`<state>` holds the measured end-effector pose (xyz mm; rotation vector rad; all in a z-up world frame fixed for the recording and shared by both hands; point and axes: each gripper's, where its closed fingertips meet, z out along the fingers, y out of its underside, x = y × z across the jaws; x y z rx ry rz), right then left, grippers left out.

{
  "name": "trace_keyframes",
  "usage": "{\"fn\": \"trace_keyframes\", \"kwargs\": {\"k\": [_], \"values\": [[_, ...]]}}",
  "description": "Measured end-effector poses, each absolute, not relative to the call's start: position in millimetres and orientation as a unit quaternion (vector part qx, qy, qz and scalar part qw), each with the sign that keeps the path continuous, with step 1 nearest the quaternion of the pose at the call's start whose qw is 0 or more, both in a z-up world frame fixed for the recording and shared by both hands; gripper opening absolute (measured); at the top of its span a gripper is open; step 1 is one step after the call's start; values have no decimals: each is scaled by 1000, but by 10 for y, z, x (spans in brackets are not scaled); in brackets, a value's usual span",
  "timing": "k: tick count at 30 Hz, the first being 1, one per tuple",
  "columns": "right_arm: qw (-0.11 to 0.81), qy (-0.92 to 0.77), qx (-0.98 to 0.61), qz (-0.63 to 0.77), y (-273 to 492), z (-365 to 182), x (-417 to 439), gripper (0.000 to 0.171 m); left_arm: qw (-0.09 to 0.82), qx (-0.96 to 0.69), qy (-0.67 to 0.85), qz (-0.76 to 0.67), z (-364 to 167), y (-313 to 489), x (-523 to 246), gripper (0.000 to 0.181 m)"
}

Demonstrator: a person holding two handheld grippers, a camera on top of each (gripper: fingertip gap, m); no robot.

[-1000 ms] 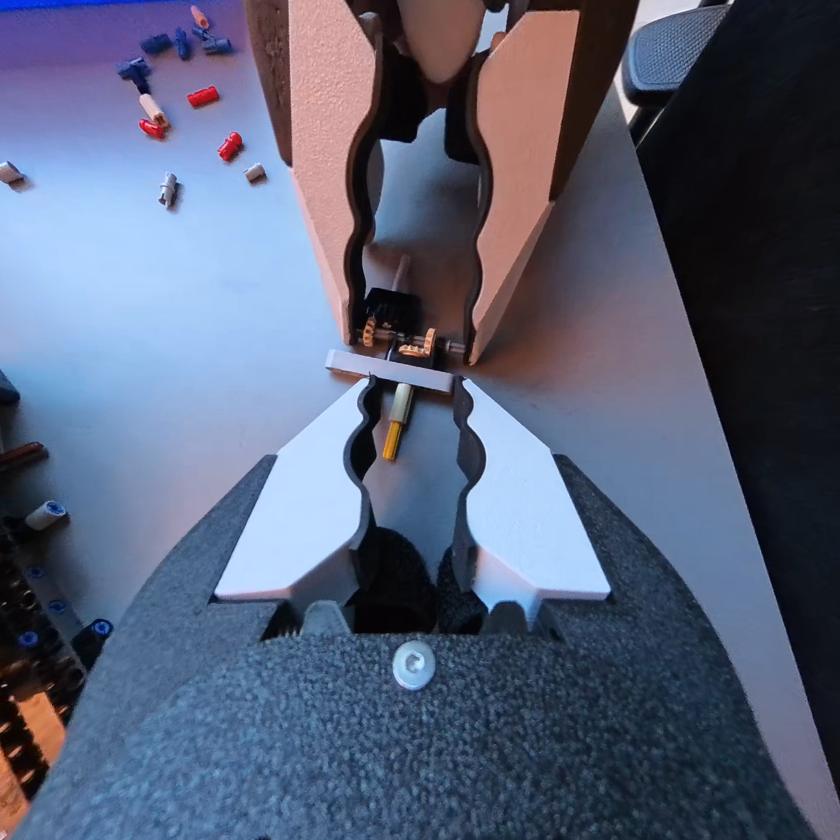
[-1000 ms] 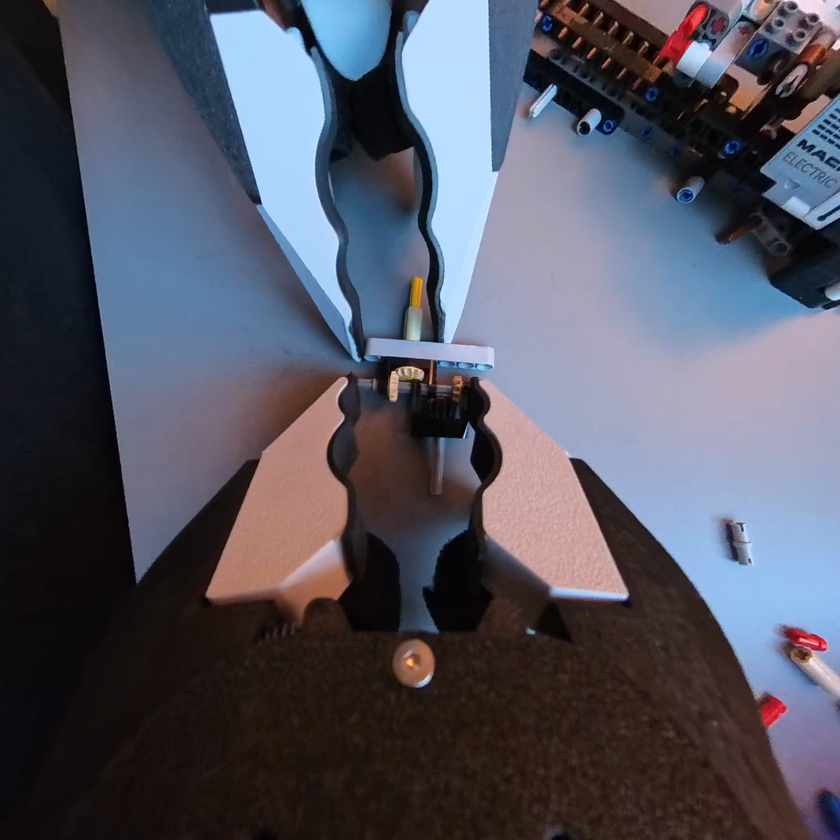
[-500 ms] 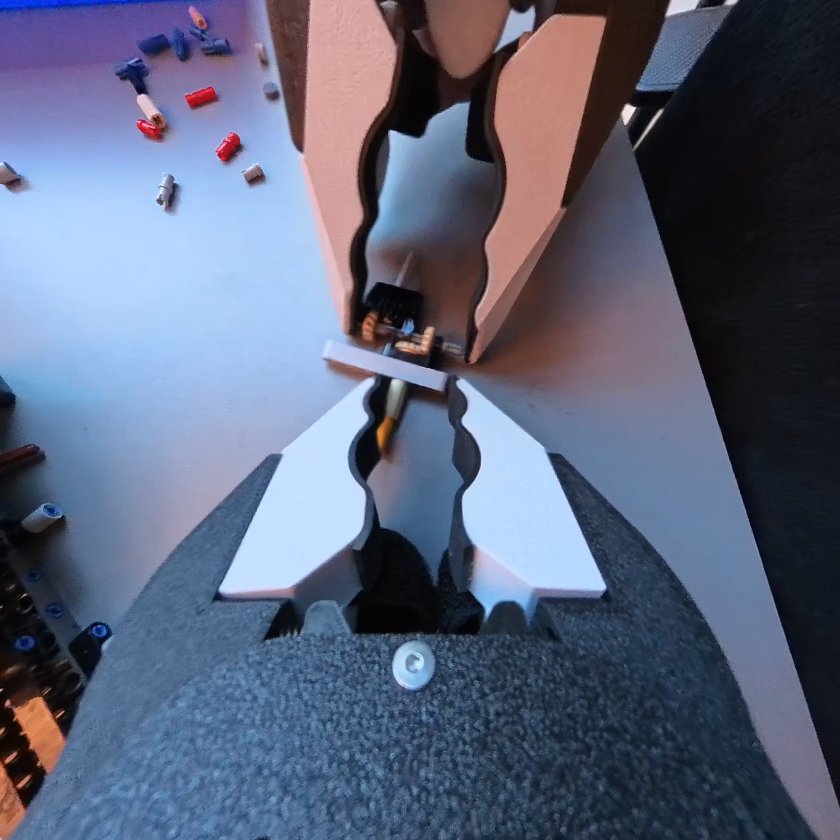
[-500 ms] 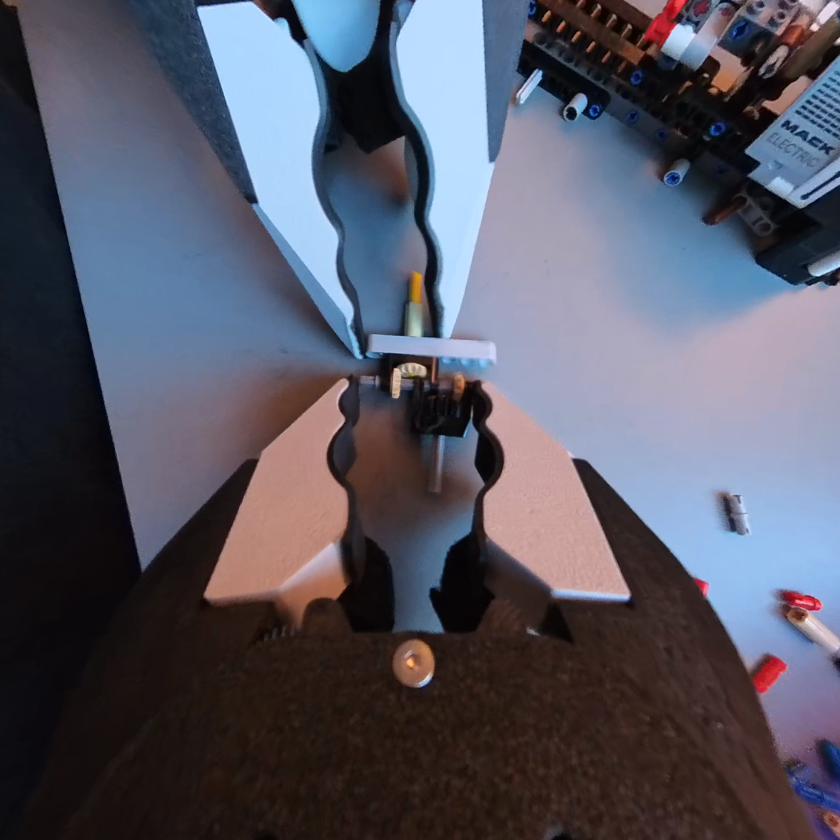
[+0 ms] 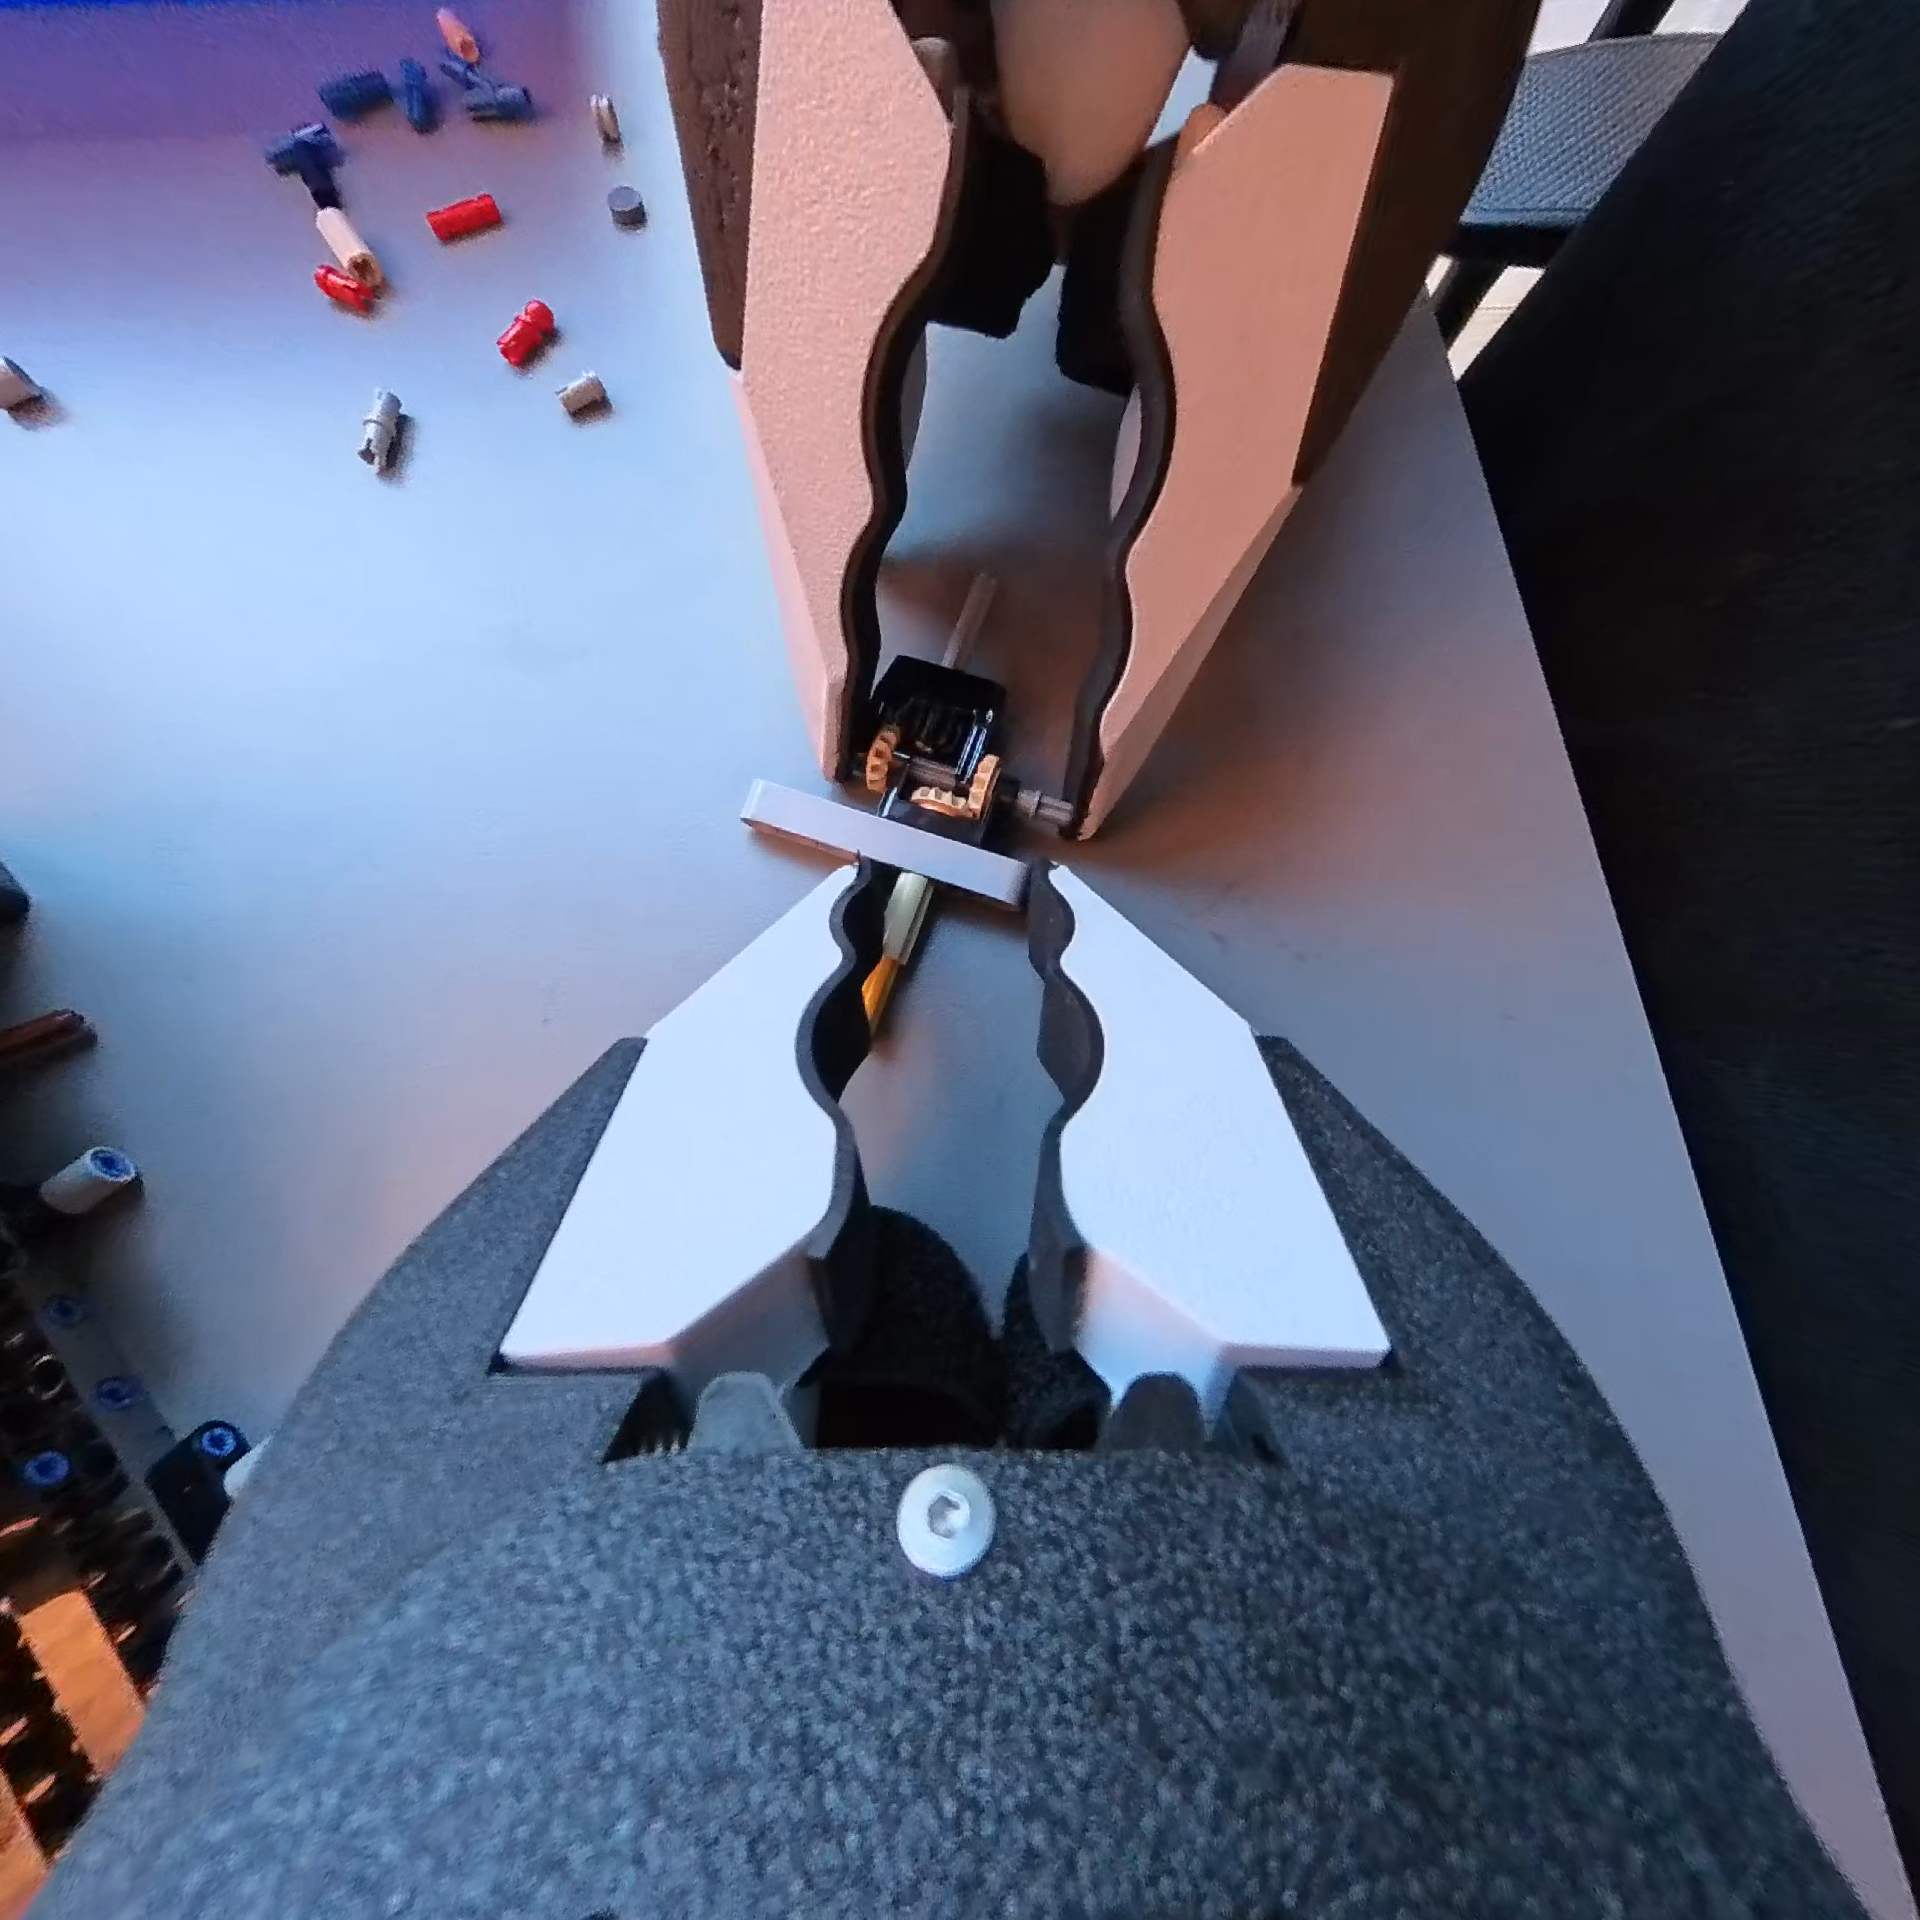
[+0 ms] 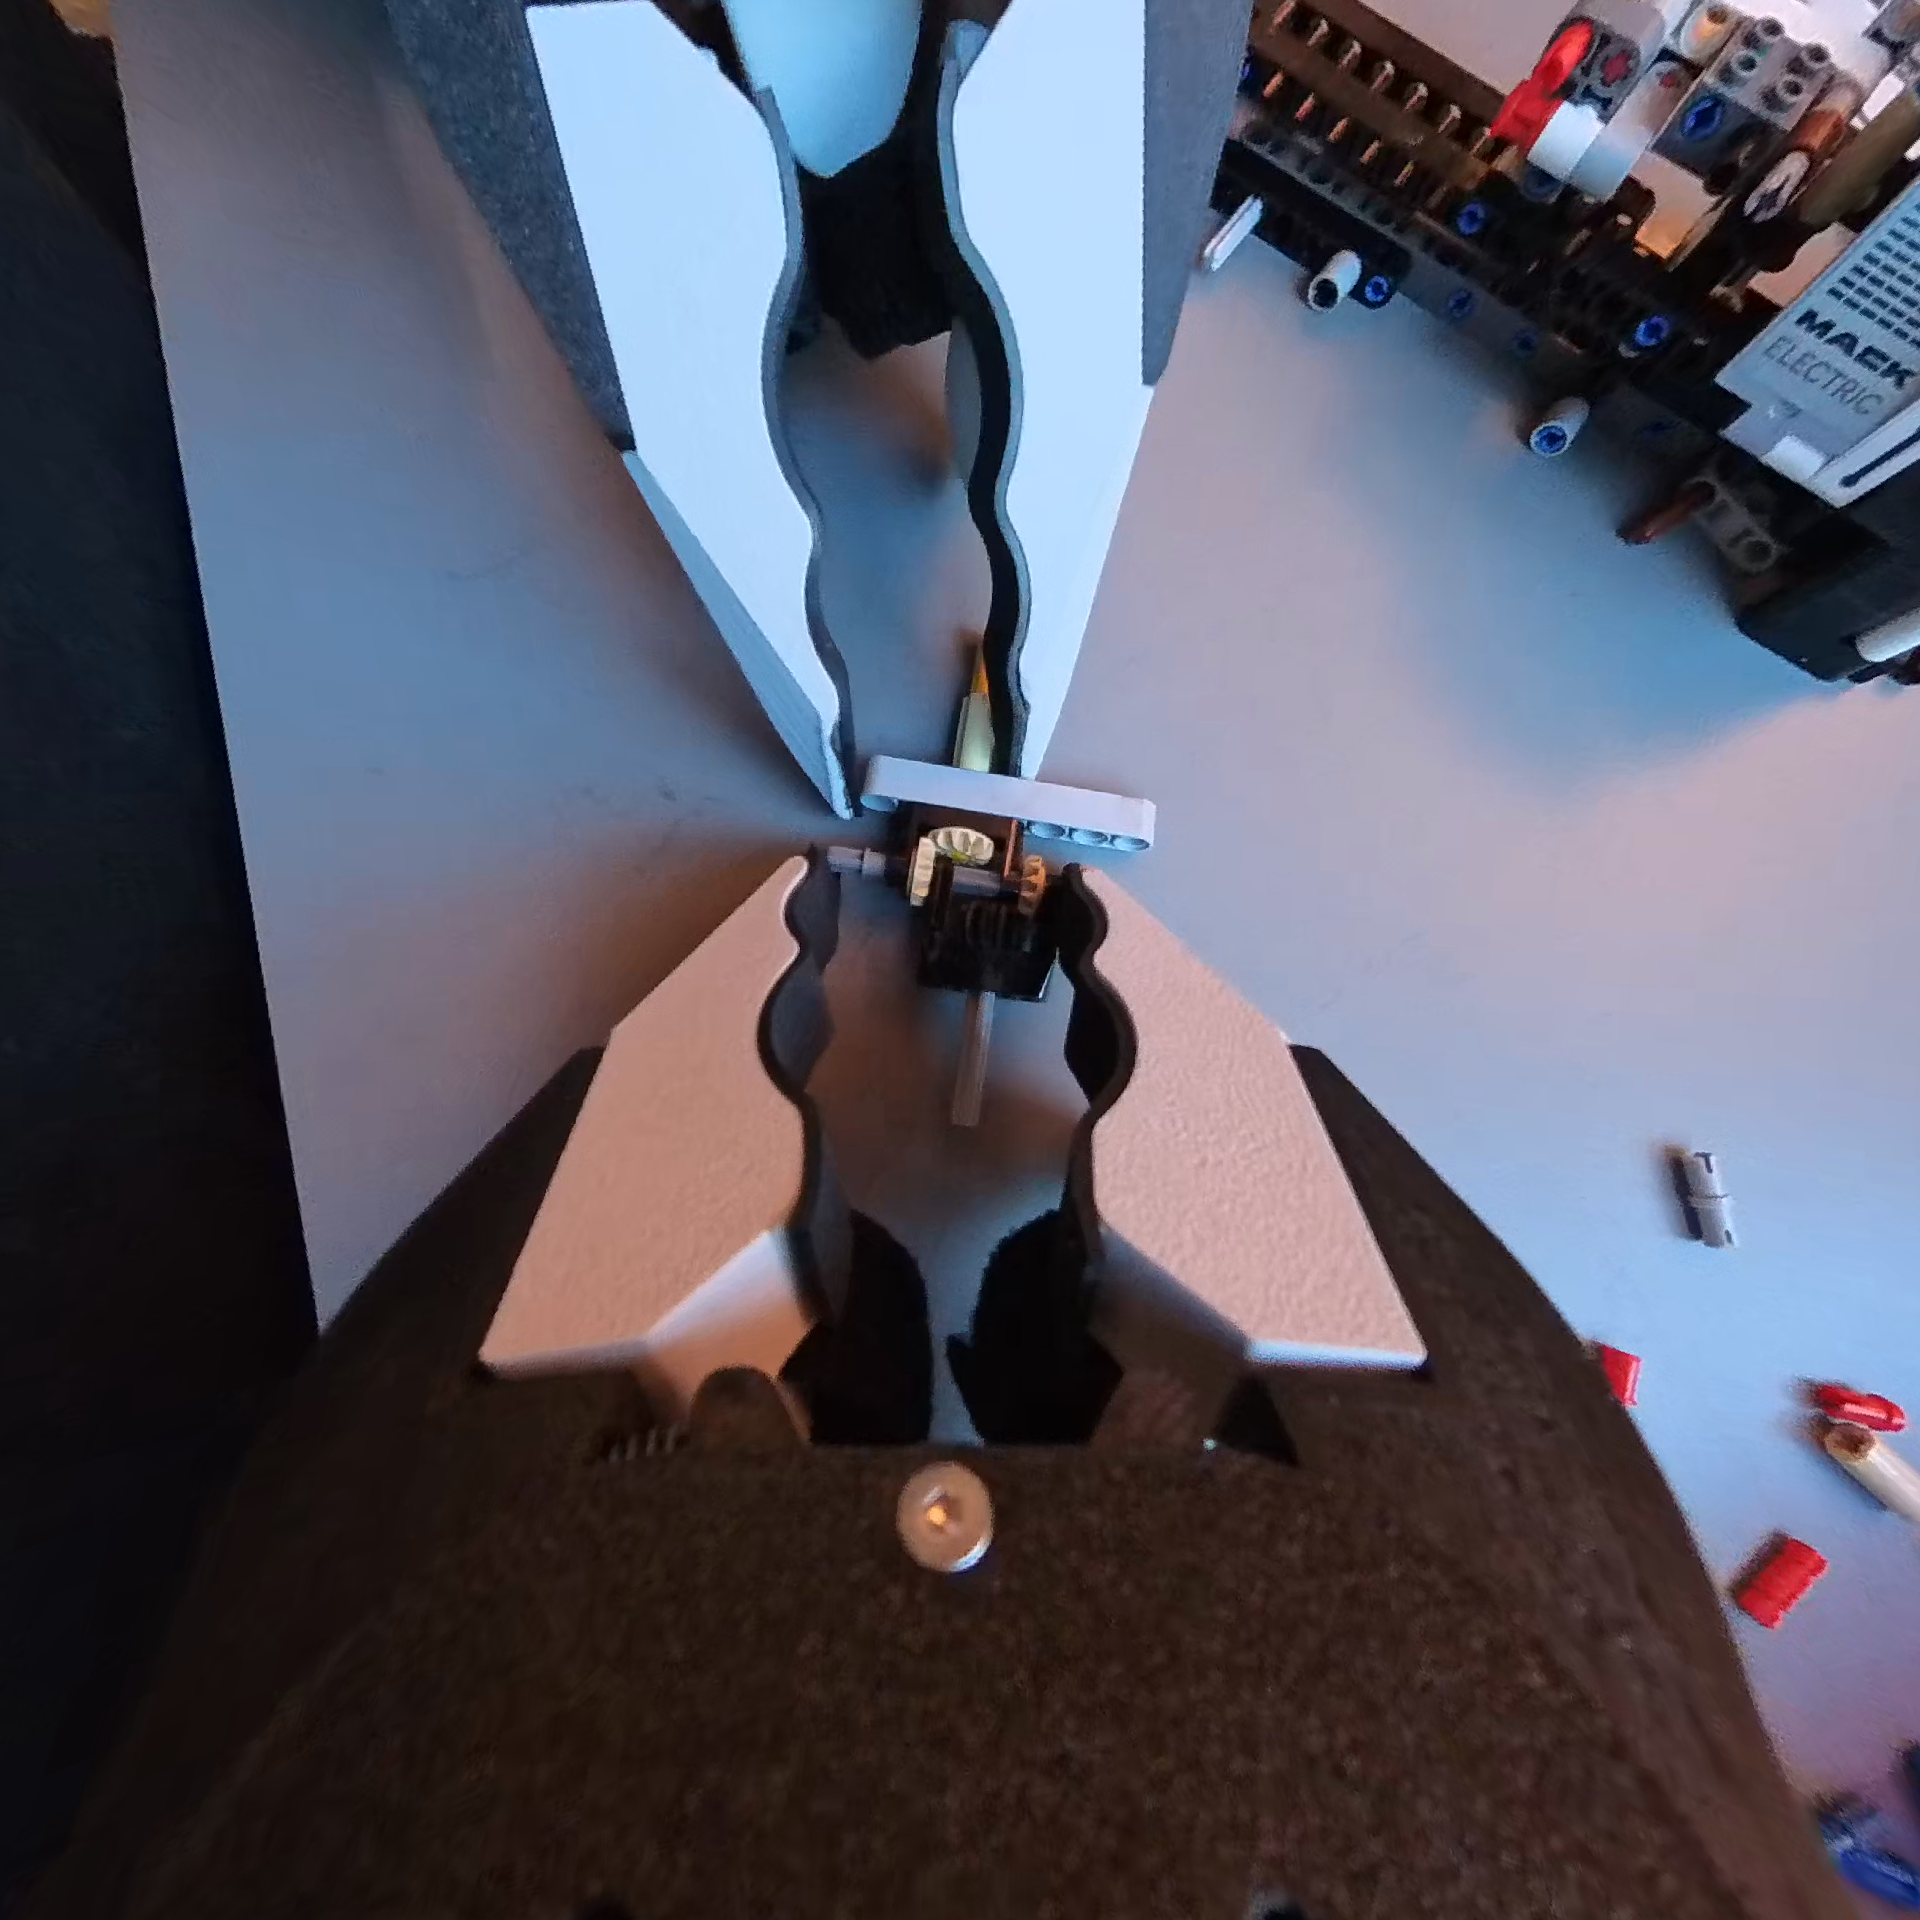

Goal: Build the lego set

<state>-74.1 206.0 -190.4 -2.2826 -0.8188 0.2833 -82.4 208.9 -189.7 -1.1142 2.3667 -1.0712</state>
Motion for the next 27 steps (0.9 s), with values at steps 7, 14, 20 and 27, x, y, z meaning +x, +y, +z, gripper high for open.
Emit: {"fn": "trace_keyframes", "kwargs": {"k": [7,14,20,27], "values": [[348,-302,-881,103,2047,-1903,-756,43,158,-389,827,-373,-1898,2080,-822,25],[343,-273,-890,124,2028,-1888,-757,44,158,-382,830,-374,-1899,2056,-835,25],[374,-230,-893,96,1959,-1743,-673,73,166,-384,830,-370,-1901,2058,-842,24],[377,-186,-903,87,2038,-1897,-654,70,168,-391,826,-369,-1901,2038,-842,24]]}}
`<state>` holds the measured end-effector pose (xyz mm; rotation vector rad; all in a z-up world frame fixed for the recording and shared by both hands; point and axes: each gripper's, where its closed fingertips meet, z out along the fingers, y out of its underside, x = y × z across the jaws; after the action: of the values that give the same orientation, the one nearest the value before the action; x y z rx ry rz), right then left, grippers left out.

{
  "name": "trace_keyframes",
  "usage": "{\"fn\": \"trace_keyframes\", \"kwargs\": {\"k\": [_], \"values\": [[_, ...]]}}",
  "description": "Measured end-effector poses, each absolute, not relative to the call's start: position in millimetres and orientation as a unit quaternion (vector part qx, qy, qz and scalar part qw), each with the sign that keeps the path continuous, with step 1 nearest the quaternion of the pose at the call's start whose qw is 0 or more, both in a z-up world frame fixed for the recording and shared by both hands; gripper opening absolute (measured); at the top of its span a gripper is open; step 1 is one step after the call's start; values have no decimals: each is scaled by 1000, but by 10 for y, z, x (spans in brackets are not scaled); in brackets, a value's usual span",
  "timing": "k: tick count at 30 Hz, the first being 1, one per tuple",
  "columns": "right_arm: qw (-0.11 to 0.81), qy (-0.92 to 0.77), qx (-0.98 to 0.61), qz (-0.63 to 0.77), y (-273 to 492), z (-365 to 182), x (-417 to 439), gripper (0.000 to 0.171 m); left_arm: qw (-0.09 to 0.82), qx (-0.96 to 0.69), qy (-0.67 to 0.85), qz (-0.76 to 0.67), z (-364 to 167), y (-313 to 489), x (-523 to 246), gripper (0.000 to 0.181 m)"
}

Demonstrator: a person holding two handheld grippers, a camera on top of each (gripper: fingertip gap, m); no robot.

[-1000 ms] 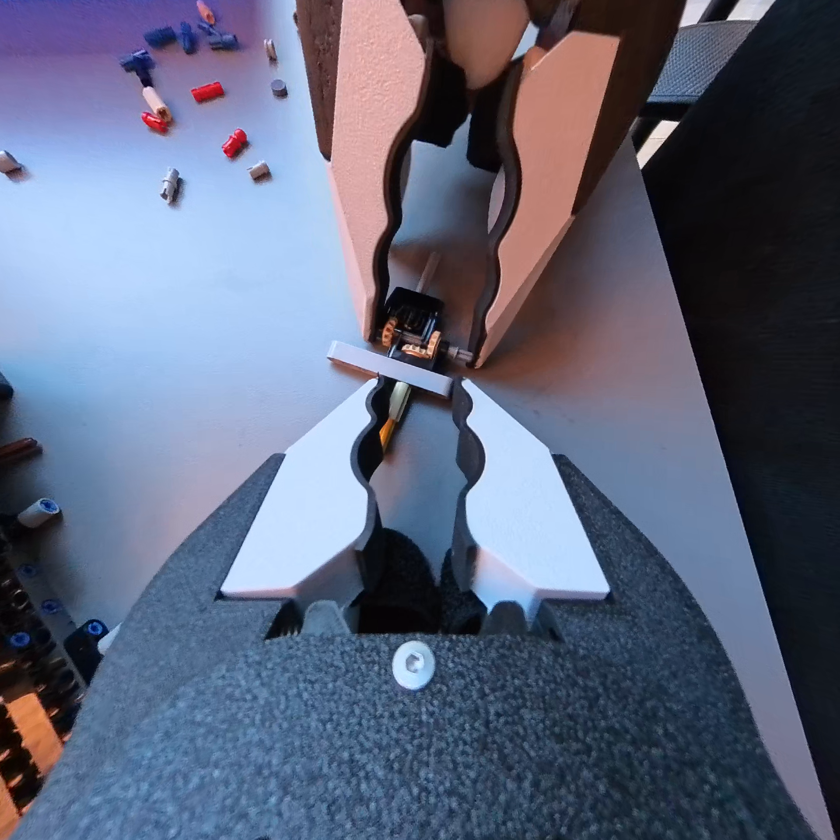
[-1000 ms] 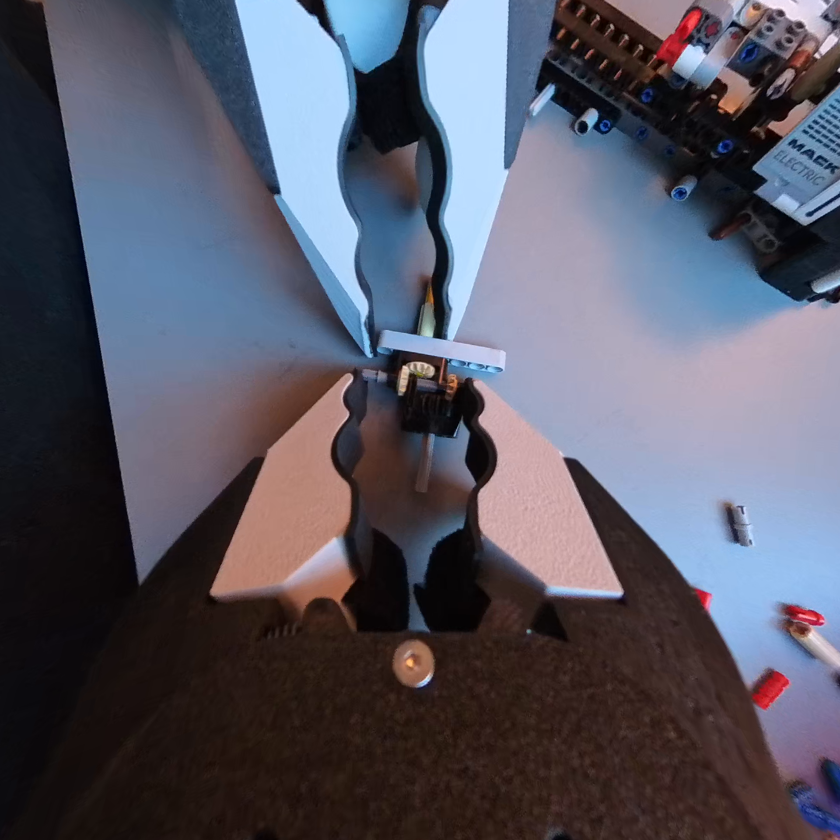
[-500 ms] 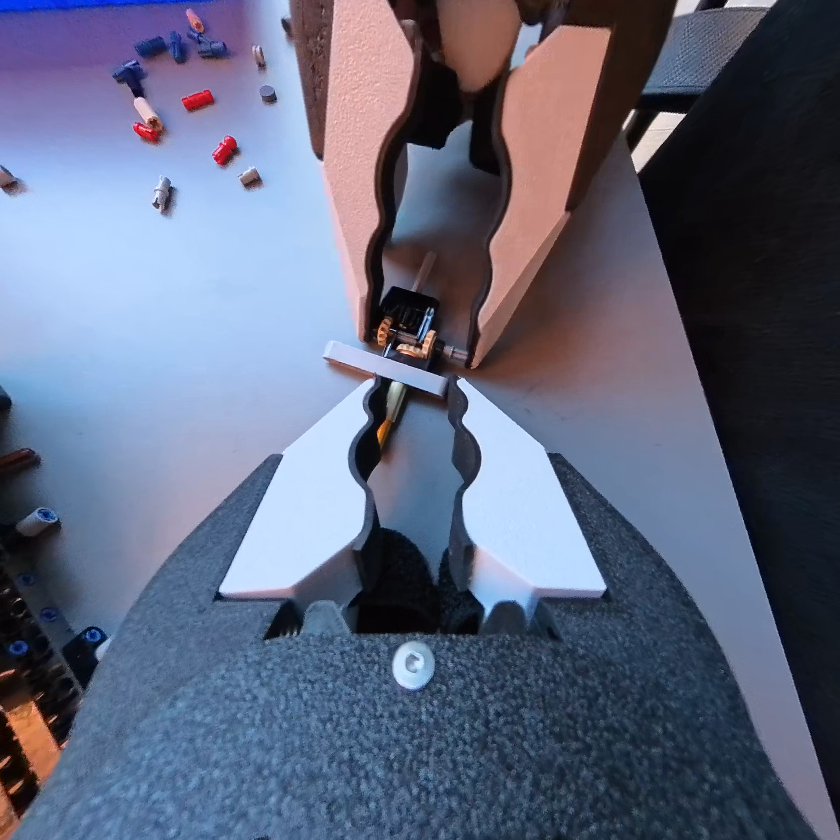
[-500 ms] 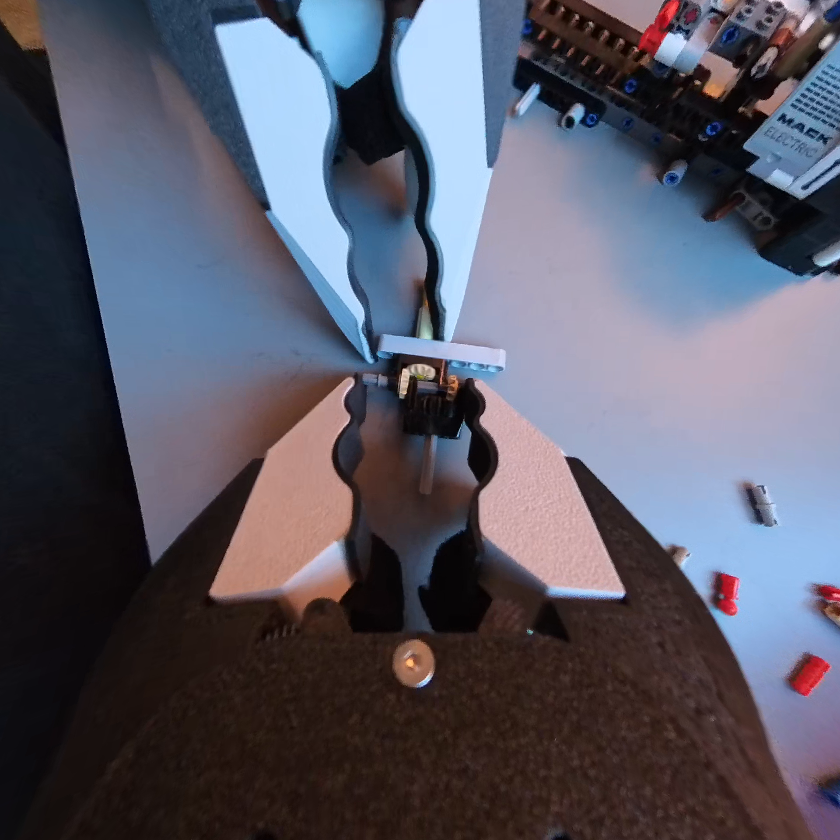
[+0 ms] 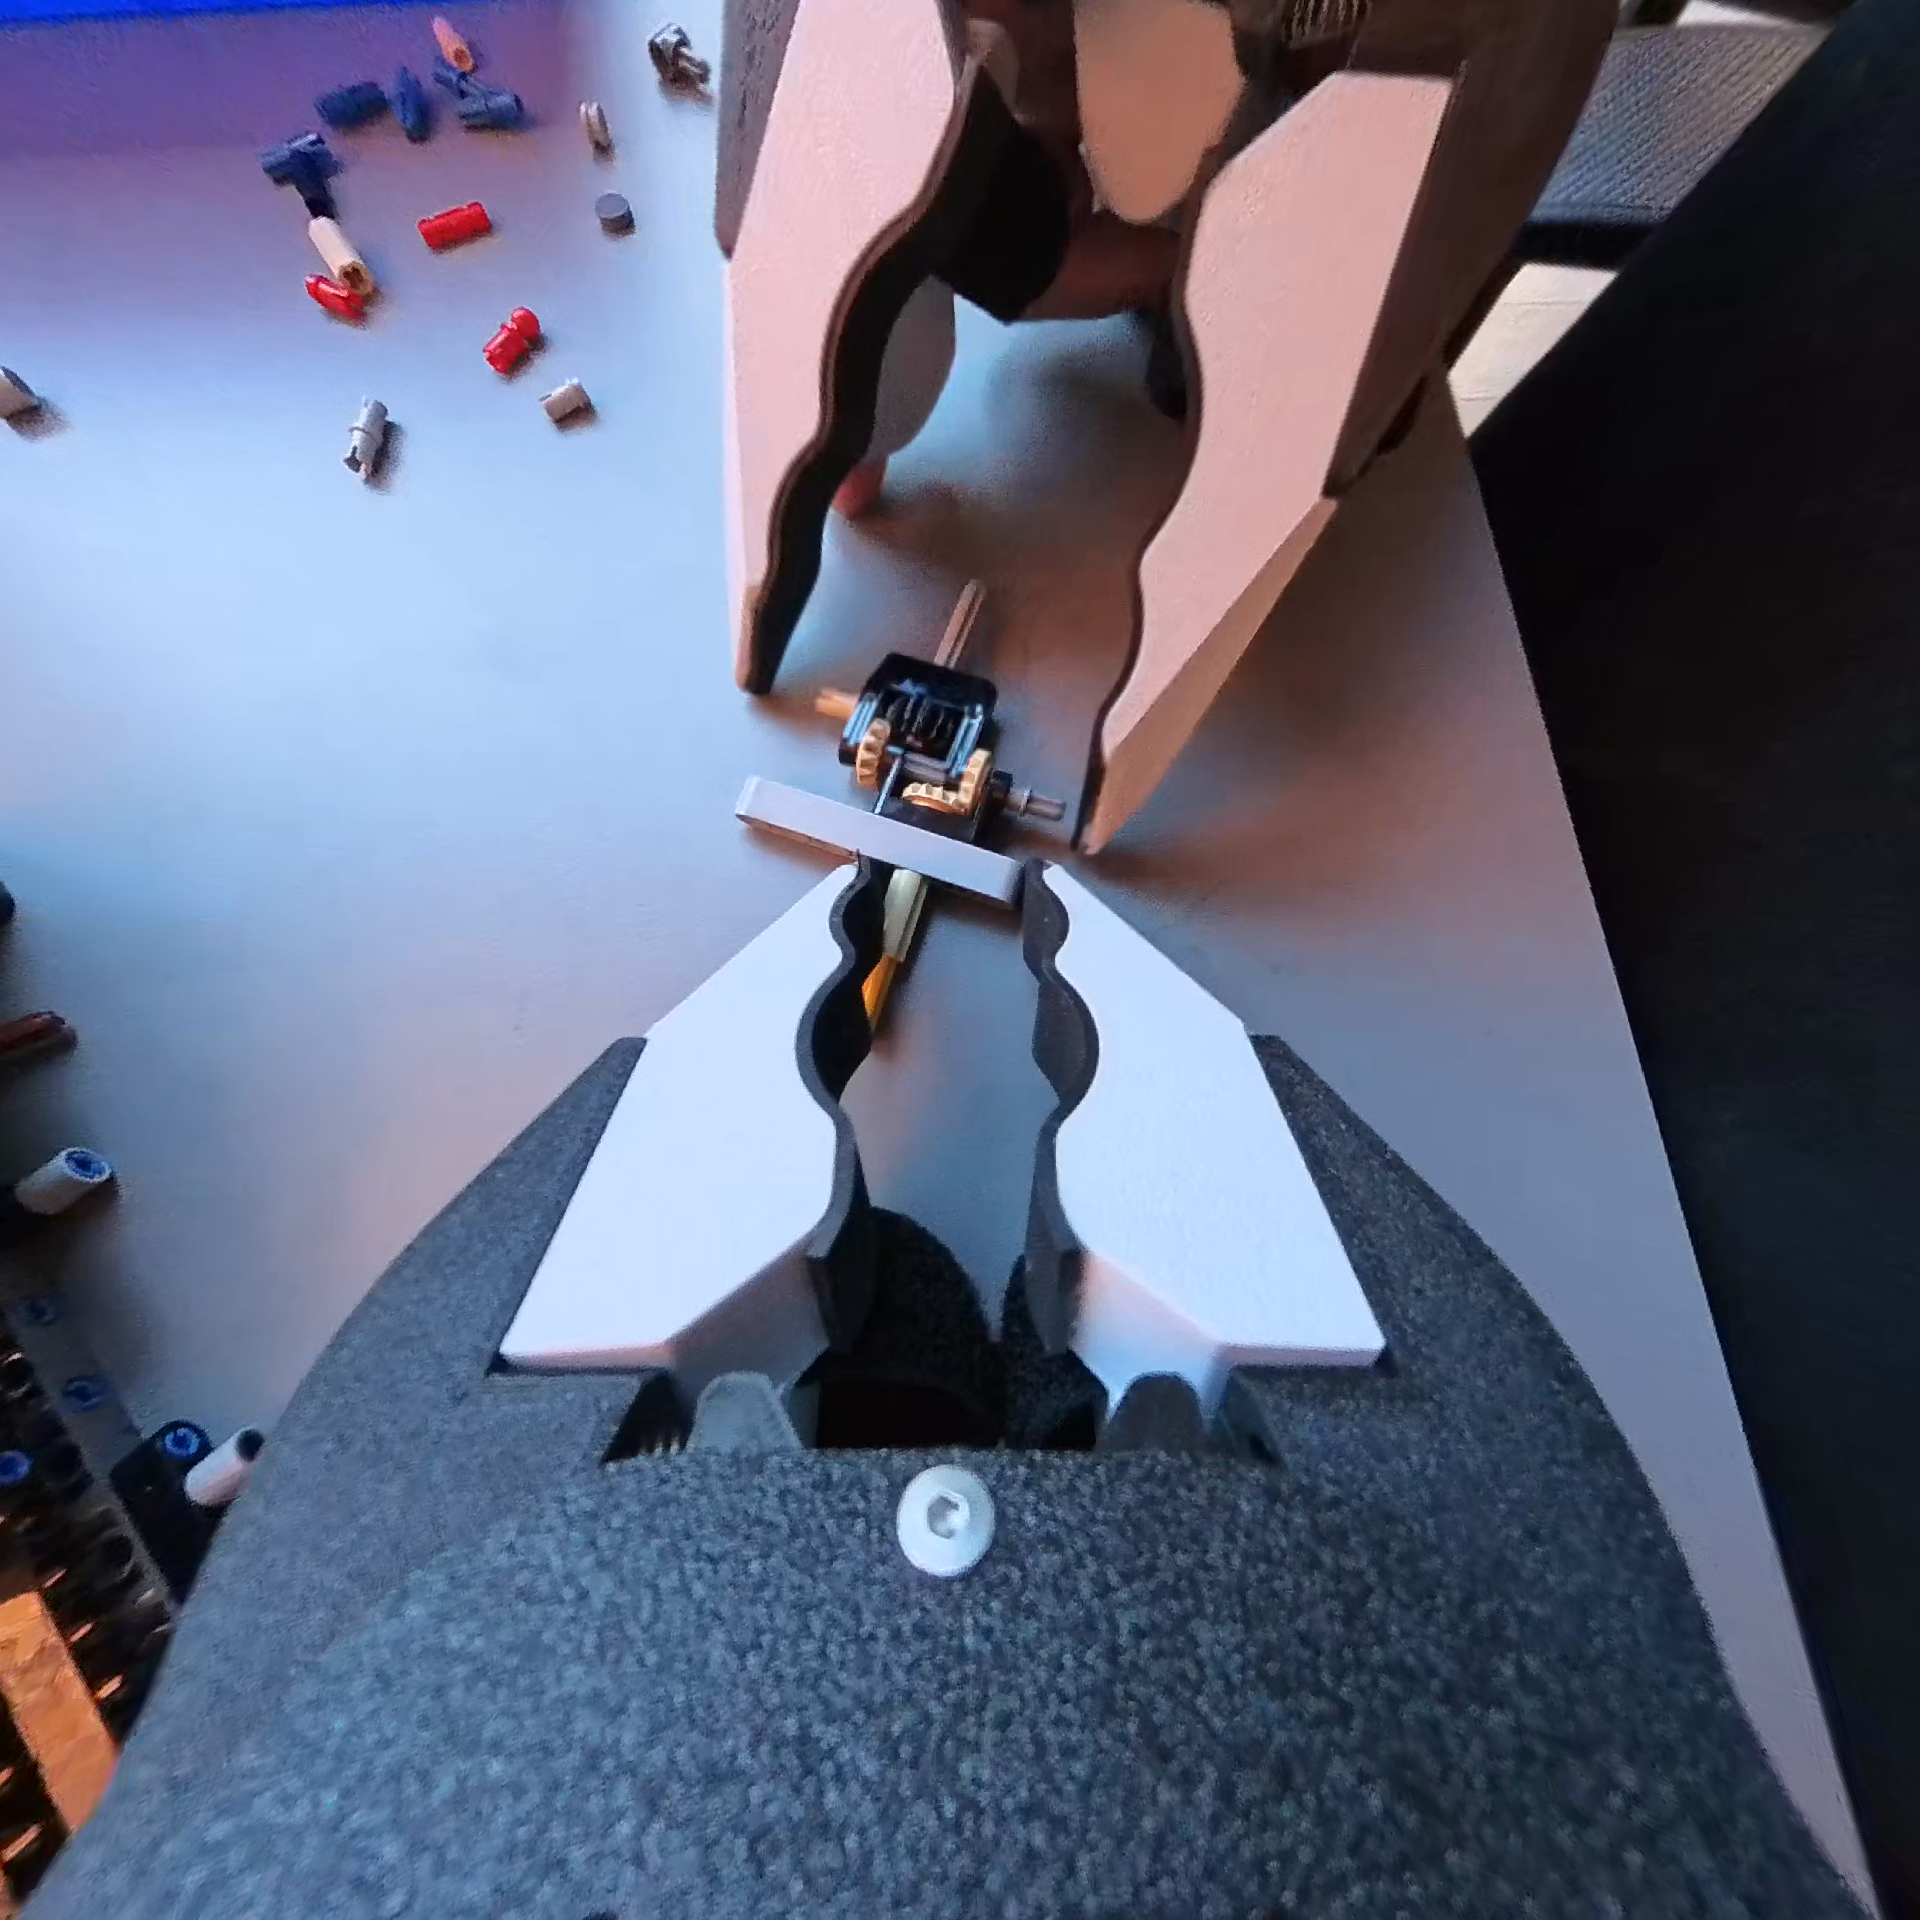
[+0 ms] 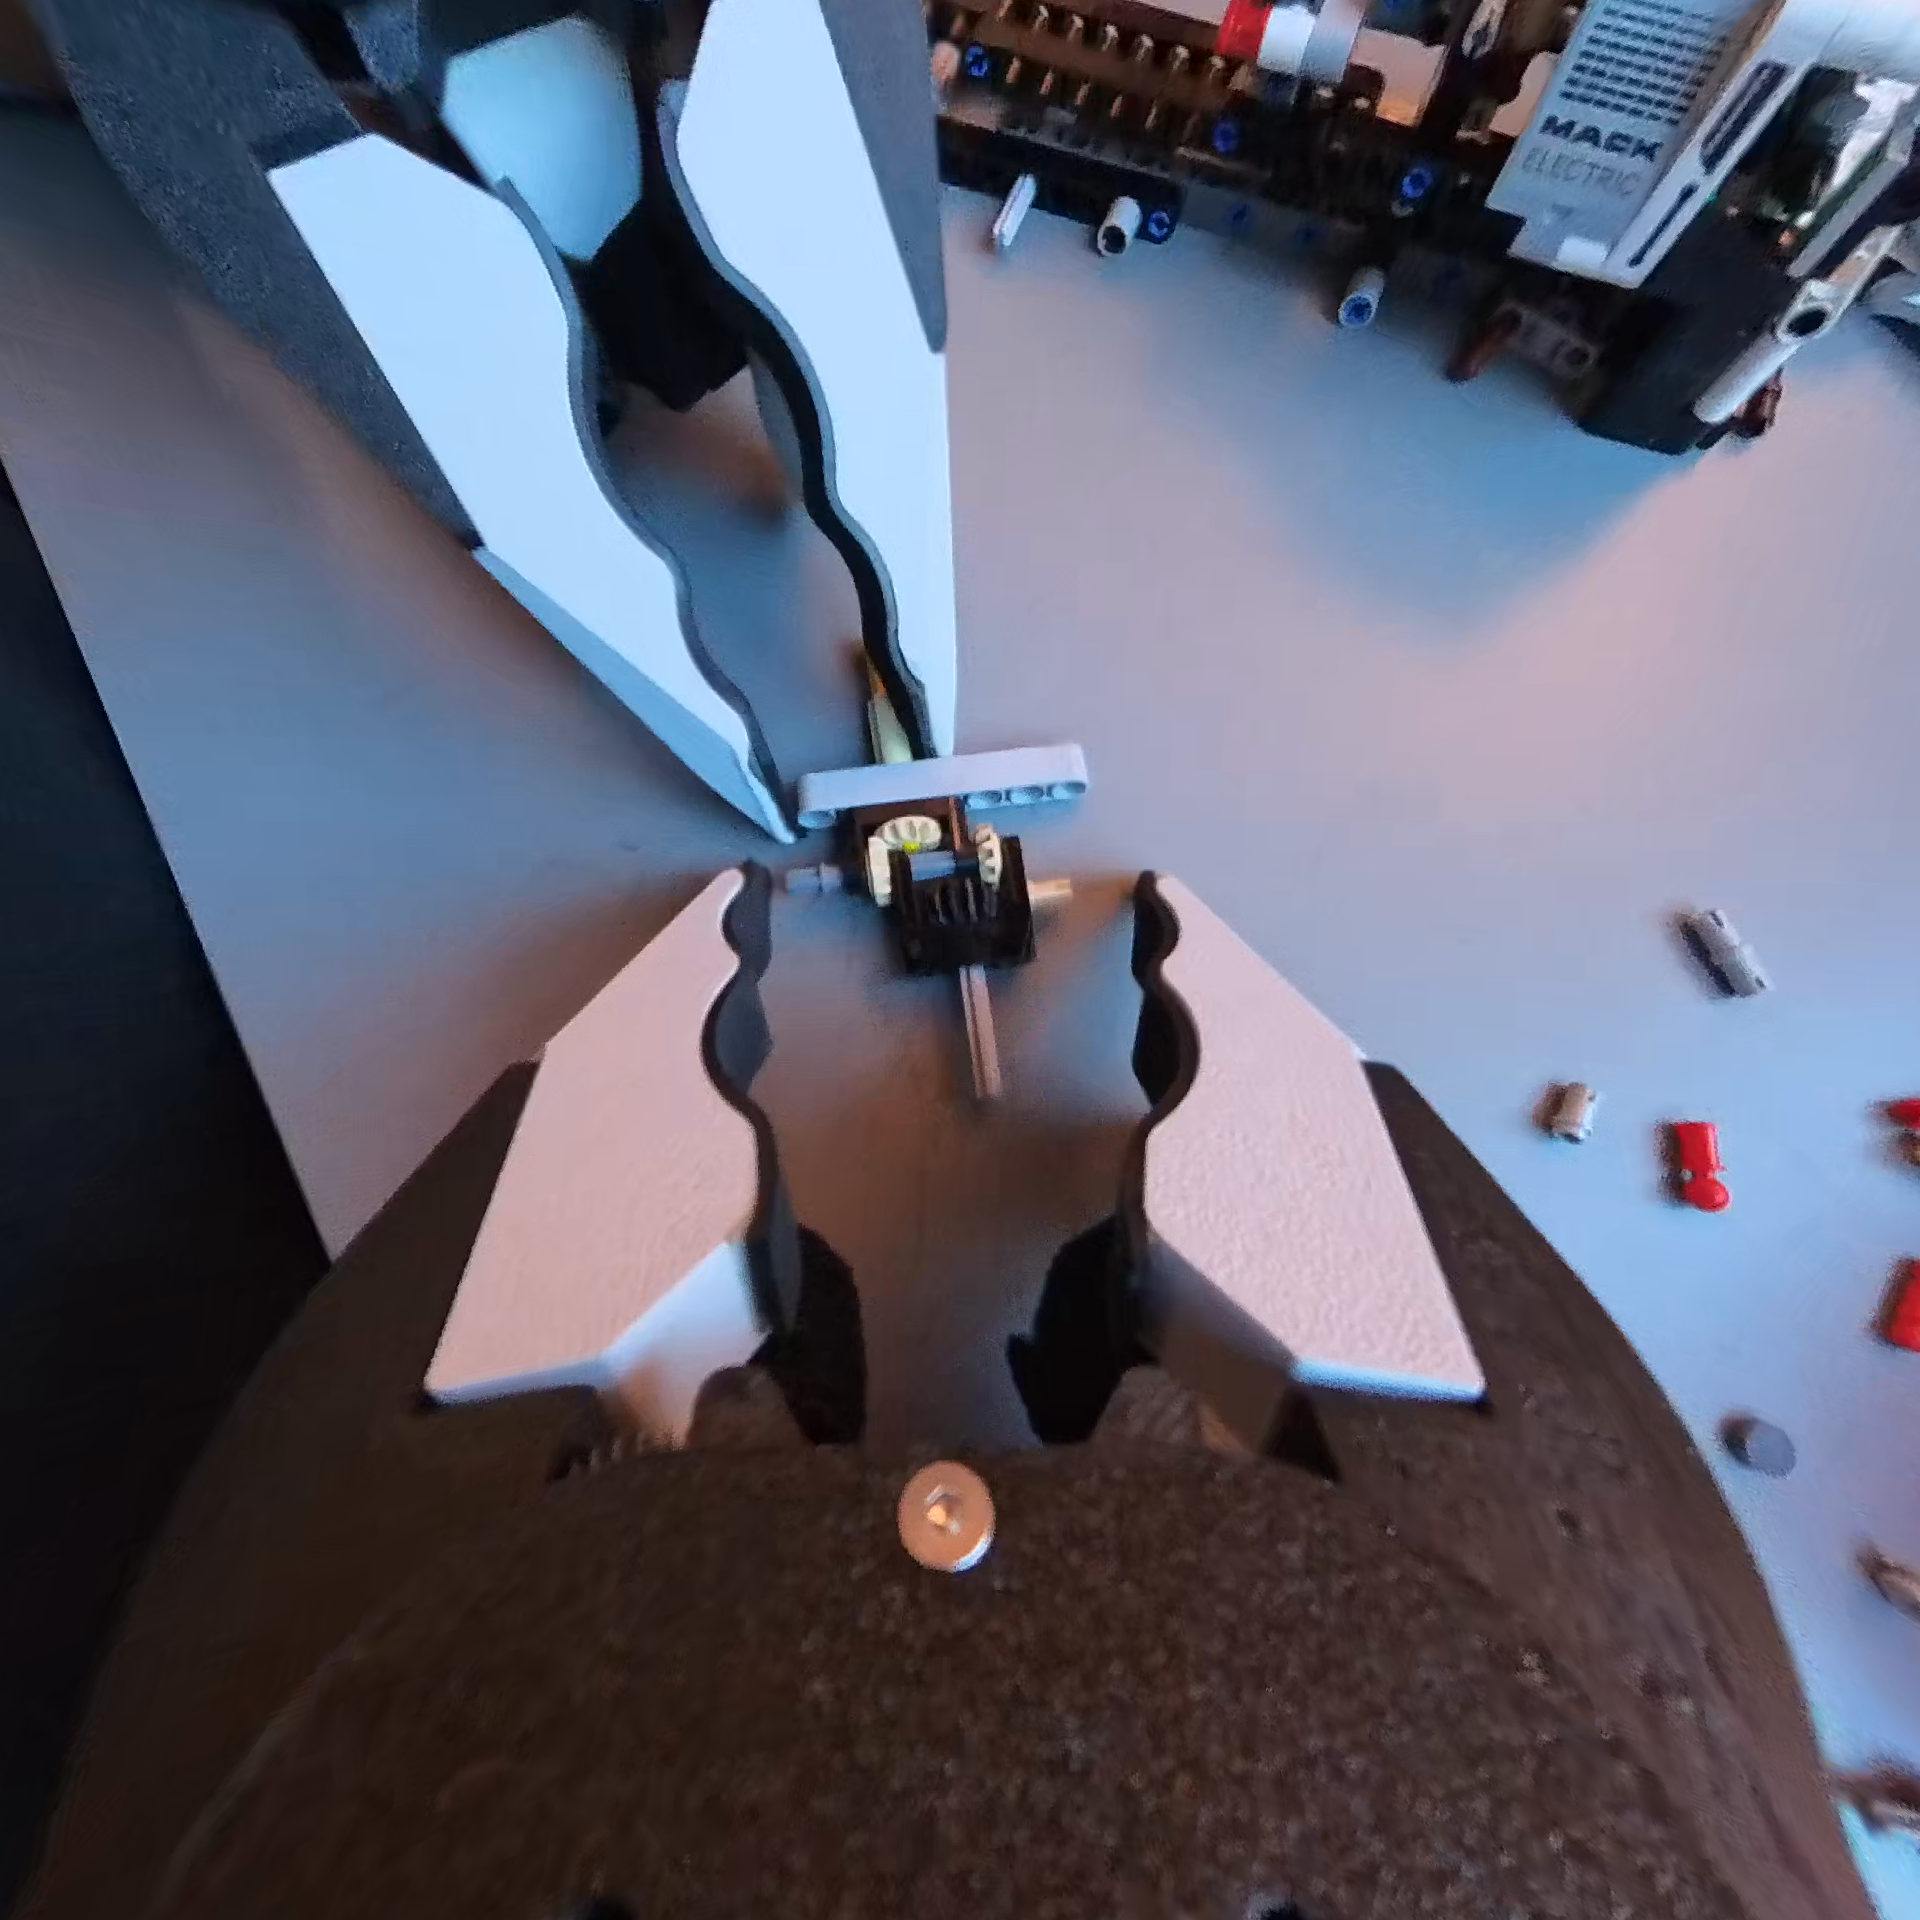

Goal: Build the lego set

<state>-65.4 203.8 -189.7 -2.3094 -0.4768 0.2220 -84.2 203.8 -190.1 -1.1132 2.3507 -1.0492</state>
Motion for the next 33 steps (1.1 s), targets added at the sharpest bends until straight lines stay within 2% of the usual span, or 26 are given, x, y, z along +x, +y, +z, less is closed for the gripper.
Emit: {"fn": "trace_keyframes", "kwargs": {"k": [3,11,12,14,15,19,21,25,29,33], "values": [[383,-215,-895,83,2050,-1899,-714,54,168,-391,826,-368,-1901,2031,-846,24],[388,-211,-892,98,2040,-1890,-708,54,172,-390,827,-368,-1897,2031,-844,24],[388,-210,-892,101,2034,-1888,-708,56,167,-392,826,-369,-1898,2037,-846,30],[385,-207,-894,96,2027,-1893,-691,67,157,-394,826,-371,-1897,2061,-847,58],[384,-208,-895,89,2020,-1899,-677,69,151,-393,829,-368,-1895,2084,-848,64],[387,-212,-893,83,1991,-1902,-698,67,140,-372,840,-371,-1880,2160,-802,93],[390,-217,-891,82,2000,-1898,-703,64,121,-355,851,-367,-1910,2129,-772,98],[389,-220,-890,88,2013,-1897,-703,59,127,-322,865,-363,-1924,2101,-700,83],[389,-222,-889,93,2030,-1894,-705,53,130,-315,860,-379,-1907,2051,-680,56],[390,-223,-889,95,2025,-1895,-704,53,131,-319,858,-380,-1908,2038,-687,56]]}}
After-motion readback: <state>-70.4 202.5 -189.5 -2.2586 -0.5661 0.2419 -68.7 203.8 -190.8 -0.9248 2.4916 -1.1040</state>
